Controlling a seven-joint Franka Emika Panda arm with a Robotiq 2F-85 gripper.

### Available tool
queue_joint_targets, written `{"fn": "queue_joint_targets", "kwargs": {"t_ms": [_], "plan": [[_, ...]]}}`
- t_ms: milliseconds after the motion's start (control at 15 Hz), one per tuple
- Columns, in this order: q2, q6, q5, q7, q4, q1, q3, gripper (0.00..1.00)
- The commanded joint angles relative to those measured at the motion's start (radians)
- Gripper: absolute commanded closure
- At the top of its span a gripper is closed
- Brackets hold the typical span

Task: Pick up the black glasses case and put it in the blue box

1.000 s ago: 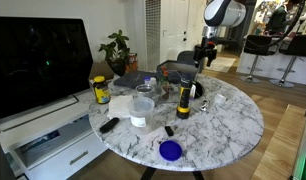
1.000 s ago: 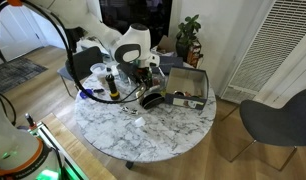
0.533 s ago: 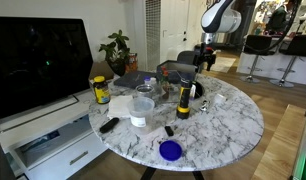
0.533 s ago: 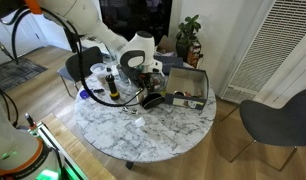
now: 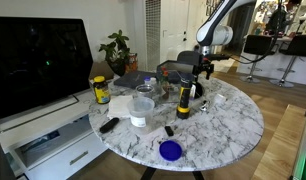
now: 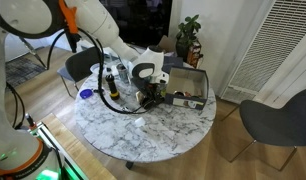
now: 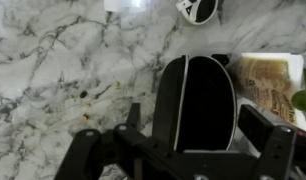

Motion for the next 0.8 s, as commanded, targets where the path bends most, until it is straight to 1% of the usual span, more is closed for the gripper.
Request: {"fn": "queue_joint_targets", "kwargs": {"t_ms": [0, 67, 200, 267, 333, 467, 533, 667, 733], "plan": [[0.09, -0.012, 0.029, -0.021, 0.084, -0.044, 0.032, 0.03], [0.108, -0.014, 0.028, -0.017, 0.101, -0.048, 0.034, 0.14], [0.137, -0.016, 0.024, -0.01, 0.131, -0.053, 0.035, 0.24], [0.151, -0.018, 0.019, -0.002, 0.144, -0.052, 0.031, 0.37], [0.164, -0.022, 0.02, -0.001, 0.157, -0.056, 0.032, 0.47], [0.182, -0.026, 0.019, 0.005, 0.176, -0.06, 0.031, 0.61], [0.187, -0.028, 0.017, 0.01, 0.182, -0.059, 0.03, 0.7], [0.193, -0.03, 0.011, 0.02, 0.189, -0.057, 0.024, 0.83], [0.191, -0.034, 0.007, 0.027, 0.189, -0.054, 0.019, 0.92]]}}
